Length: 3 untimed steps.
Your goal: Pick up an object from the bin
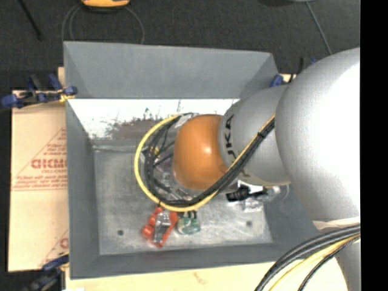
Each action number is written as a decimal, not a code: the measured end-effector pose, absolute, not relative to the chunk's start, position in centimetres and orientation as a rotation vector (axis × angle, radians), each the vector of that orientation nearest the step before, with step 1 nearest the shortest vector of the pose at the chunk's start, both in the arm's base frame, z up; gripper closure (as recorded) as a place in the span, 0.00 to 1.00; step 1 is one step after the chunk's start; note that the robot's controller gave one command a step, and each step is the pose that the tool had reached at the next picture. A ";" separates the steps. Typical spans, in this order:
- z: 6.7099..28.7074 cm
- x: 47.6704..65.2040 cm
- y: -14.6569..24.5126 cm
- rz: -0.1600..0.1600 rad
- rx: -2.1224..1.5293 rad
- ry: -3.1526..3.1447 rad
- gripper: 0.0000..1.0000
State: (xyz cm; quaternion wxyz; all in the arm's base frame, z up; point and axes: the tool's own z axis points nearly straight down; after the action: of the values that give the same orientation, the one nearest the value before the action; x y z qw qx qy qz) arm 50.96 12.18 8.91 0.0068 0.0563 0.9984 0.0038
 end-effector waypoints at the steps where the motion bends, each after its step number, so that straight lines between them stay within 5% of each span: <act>1: 8.4 49.2 10.2 0.021 0.077 3.114 0.00; 3: 8.3 49.6 11.0 0.008 -0.070 3.118 0.00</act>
Offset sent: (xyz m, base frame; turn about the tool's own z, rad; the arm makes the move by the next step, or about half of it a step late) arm -0.0281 -0.0246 -0.0191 -0.0654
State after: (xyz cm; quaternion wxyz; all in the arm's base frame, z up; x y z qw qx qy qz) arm 49.56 10.96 8.29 0.0112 -0.0225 0.9997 0.0025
